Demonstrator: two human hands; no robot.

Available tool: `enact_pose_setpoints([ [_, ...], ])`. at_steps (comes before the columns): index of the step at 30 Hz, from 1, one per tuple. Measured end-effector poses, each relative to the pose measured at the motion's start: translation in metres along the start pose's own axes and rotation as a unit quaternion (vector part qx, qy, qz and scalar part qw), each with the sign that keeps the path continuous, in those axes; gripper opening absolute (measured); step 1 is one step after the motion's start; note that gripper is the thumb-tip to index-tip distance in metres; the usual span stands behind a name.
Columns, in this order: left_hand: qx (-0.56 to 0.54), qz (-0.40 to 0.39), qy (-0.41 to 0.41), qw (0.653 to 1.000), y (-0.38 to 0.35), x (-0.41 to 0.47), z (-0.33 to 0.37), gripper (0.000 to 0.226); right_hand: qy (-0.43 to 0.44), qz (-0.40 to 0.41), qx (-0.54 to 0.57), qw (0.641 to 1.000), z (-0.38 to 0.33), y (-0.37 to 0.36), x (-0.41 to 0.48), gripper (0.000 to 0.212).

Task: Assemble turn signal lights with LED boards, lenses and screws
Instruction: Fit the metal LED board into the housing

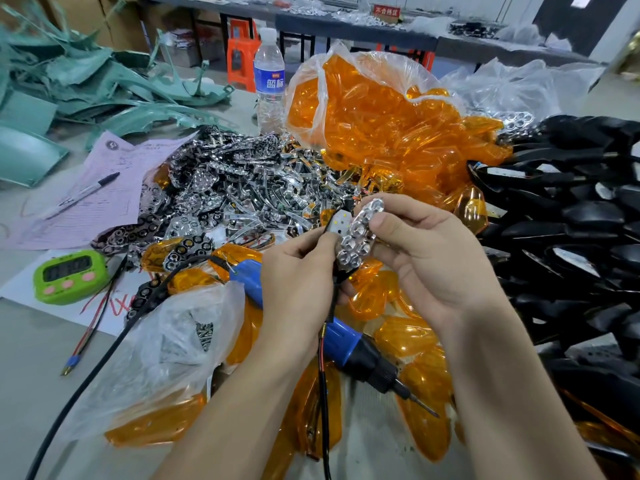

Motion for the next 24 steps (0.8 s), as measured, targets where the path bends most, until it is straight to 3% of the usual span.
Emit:
enact_pose_setpoints([
  [3, -0.014, 0.004, 0.004, 1.000, 0.003, -0.001, -0.002, 0.038, -0.008, 0.040, -0.118, 0.992, -0.004, 0.008, -0.001, 0.019],
  [9, -0.037, 0.006, 0.013, 0.999, 0.001, -0.001, -0.001, 0.033, -0.024, 0.015, -0.113, 0.993, -0.005, 0.007, 0.000, 0.017],
  [15, -0.047, -0.006, -0.016, 0.999, 0.000, -0.001, -0.004, 0.045, 0.006, 0.020, -0.227, 0.974, -0.011, -0.003, 0.005, 0.019],
  [21, -0.048, -0.003, -0.020, 0.999, -0.001, -0.001, -0.003, 0.042, 0.046, 0.097, -0.346, 0.932, -0.016, -0.010, 0.002, 0.017],
  [24, -0.019, 0.003, -0.058, 0.998, -0.001, -0.005, 0.000, 0.062, 0.073, 0.127, -0.361, 0.921, -0.017, -0.016, 0.000, 0.016],
])
Point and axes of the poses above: each hand's wrist, its own x-axis towards the middle knuckle, its own y-axis out of the back of the hand, z = x × y, the point moved 4 cm from there along x, towards the middle knuckle, and after that the axes turned 9 degrees about -z, right-handed, at the moved point
